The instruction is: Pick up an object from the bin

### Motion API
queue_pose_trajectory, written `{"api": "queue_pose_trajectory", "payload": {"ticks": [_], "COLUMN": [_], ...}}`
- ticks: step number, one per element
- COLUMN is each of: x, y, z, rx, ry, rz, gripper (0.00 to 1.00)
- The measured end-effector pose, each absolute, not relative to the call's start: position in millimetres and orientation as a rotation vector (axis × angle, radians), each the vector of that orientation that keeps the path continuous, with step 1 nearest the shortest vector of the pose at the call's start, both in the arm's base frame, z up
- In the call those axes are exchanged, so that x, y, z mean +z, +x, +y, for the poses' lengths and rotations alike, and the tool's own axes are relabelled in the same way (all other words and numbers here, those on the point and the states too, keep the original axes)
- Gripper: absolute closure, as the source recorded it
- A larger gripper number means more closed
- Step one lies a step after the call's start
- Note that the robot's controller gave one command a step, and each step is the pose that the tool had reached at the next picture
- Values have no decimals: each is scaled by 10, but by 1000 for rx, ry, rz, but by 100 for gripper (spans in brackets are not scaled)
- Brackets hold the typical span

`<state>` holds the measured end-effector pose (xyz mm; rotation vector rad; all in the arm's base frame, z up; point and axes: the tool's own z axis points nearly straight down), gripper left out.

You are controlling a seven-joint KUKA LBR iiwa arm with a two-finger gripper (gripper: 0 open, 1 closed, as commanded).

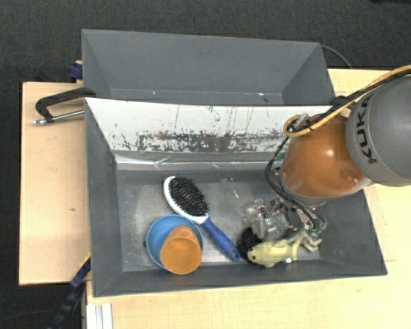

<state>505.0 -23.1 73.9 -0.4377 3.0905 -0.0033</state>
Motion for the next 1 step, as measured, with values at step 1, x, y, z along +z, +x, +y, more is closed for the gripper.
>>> {"api": "queue_pose_trajectory", "payload": {"ticks": [1], "x": [736], "y": [5053], "z": [-230], "rx": [-3], "ry": [-438], "rz": [3089], "gripper": [0]}}
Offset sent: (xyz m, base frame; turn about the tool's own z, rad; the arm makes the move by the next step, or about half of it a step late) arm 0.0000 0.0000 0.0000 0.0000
